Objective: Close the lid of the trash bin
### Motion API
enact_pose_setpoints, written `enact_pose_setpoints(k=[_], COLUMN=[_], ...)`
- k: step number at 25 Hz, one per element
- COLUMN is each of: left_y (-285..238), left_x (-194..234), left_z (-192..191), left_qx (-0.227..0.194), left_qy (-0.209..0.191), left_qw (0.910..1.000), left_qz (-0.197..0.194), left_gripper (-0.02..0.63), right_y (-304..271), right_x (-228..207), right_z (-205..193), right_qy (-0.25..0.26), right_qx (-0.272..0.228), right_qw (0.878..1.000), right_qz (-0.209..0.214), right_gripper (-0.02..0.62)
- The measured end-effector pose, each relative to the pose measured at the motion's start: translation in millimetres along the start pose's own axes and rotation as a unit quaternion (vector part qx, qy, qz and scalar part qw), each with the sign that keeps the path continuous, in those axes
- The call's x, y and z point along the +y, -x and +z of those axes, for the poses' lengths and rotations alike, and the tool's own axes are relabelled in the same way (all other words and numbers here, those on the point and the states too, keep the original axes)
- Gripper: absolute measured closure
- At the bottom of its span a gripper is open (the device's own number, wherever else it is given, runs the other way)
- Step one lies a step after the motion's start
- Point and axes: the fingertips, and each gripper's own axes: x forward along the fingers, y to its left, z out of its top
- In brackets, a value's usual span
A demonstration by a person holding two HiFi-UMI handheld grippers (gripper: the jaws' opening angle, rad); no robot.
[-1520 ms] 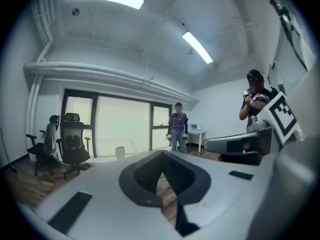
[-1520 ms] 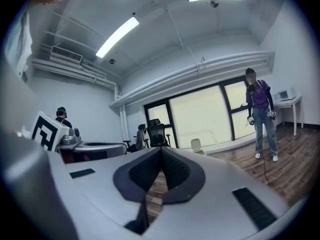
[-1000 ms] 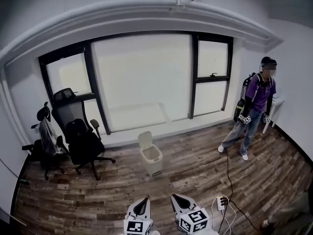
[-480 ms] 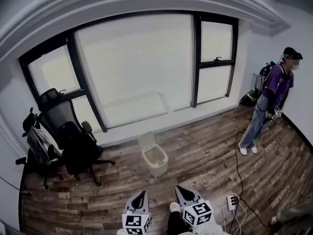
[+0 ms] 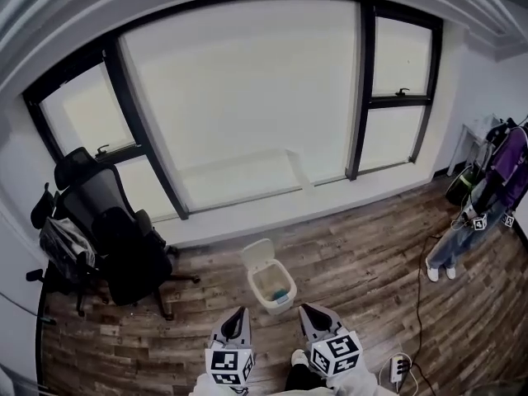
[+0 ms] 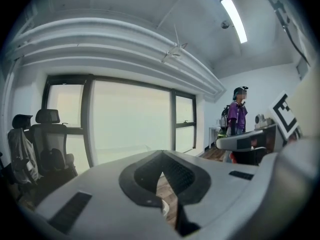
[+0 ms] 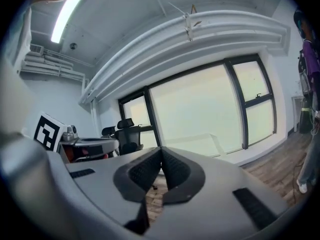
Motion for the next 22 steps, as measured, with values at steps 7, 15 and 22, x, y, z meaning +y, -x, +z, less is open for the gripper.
enact_pose_setpoints(k=[7, 15, 22], left_y=[-126, -186, -237], left_x=[39, 94, 153], left_z=[18, -4, -27], left_qx=[0.010, 0.044, 0.062], left_qy=[0.009, 0.028, 0.023], left_qw=[0.9998, 0.9982, 0.9977], left_qz=[0.013, 0.029, 0.013], left_gripper=[0.598, 0.598, 0.598], right_y=[-104, -183, -254], right_x=[-71, -95, -97], right_z=[25, 12, -3], right_qy=[0.006, -0.008, -0.010], right_qx=[0.025, 0.061, 0.080], right_qw=[1.000, 0.998, 0.997], right_qz=[0.015, 0.019, -0.003], right_gripper=[0.571, 0.571, 0.571])
